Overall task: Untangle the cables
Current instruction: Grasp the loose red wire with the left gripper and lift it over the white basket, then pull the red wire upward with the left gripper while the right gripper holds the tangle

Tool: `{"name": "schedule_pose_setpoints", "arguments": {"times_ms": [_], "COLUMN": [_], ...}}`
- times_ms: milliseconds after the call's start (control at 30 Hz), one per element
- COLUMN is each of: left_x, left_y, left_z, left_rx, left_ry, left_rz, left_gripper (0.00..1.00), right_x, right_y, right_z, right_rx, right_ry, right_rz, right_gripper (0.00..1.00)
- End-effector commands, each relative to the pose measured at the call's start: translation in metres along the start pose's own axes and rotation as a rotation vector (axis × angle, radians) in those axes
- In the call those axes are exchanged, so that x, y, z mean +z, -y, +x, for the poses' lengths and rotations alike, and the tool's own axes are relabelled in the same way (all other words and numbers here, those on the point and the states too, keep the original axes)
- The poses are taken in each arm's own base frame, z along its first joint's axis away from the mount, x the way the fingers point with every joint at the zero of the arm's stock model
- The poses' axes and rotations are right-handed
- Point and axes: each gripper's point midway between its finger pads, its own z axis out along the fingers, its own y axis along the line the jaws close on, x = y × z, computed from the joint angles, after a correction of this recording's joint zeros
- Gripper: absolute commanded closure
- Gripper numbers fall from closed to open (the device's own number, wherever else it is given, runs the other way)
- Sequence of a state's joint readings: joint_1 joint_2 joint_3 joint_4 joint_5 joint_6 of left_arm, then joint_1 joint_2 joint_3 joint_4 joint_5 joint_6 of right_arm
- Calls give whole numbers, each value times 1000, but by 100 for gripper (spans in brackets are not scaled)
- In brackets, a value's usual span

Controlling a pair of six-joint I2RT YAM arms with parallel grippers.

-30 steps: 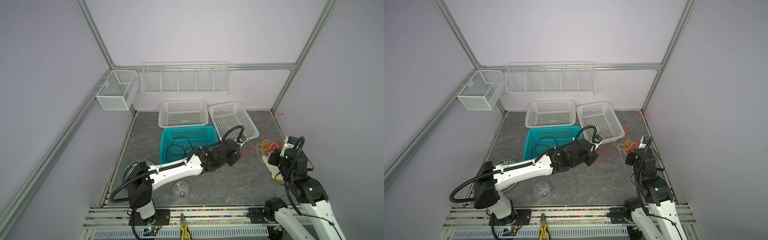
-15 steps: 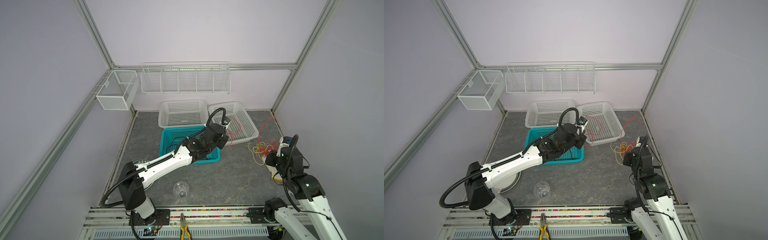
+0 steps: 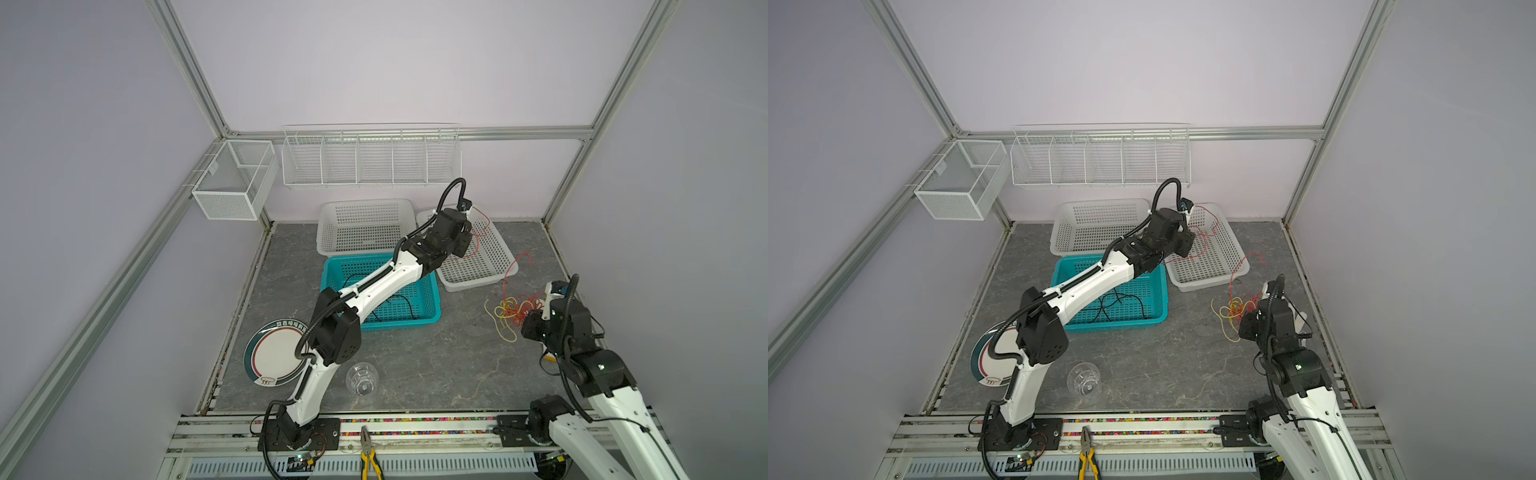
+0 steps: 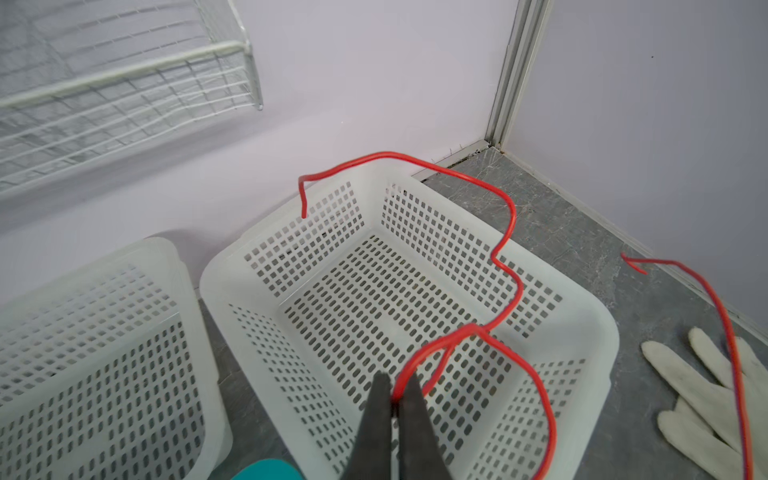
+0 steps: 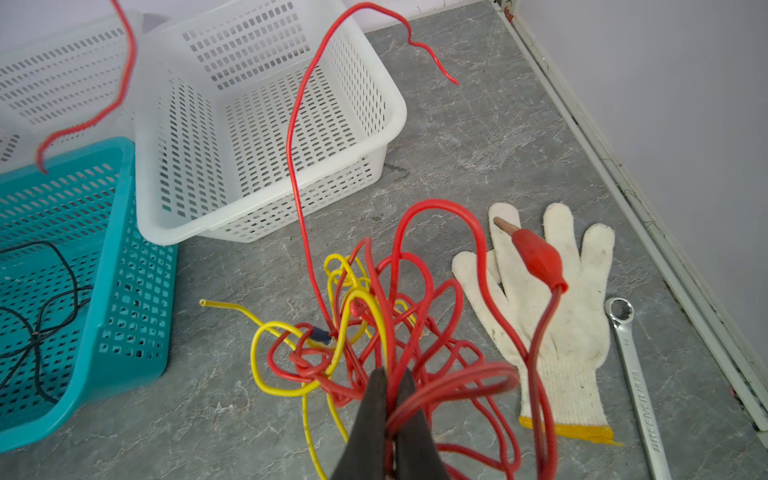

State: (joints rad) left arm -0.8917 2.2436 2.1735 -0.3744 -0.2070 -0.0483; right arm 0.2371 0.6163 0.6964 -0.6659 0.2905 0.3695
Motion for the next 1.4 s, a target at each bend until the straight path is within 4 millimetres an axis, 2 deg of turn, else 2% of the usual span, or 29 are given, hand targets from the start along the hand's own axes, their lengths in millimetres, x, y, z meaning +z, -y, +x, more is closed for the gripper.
{"name": "schedule_pose_setpoints", "arguments": {"times_ms": [0,133,167,300,367,500,633,767,1033,1200,1367], "left_x": [20,37,39,43,41,32,16,-9,-59,-73,-70], "left_y": [1,3,5,7,8,11,17,27,46,59,66], "left_z": [11,24,27,35,34,27,22,22,40,53,69], "left_rx": [-57,-63,-60,-51,-49,-43,-48,-56,-95,-97,-126], "left_ry": [-42,-66,-70,-79,-76,-66,-49,-41,-50,-73,-105], "left_rz": [20,33,39,53,58,84,133,216,377,419,432], "left_gripper": [100,98,90,72,59,47,41,36,32,32,32], "right_x": [3,5,6,12,15,19,21,23,21,13,3], "right_y": [-11,-17,-19,-26,-29,-35,-41,-48,-68,-84,-96], "right_z": [-11,-11,-9,-6,-4,-2,1,3,1,-2,-6], "right_rx": [11,2,-2,-12,-15,-25,-35,-52,-91,-104,-115], "right_ry": [48,43,38,20,9,-7,-20,-31,-30,-10,13], "right_rz": [-54,-90,-97,-128,-141,-167,-199,-241,-349,-443,-520], "right_gripper": [92,92,92,93,92,93,93,93,94,94,94]}}
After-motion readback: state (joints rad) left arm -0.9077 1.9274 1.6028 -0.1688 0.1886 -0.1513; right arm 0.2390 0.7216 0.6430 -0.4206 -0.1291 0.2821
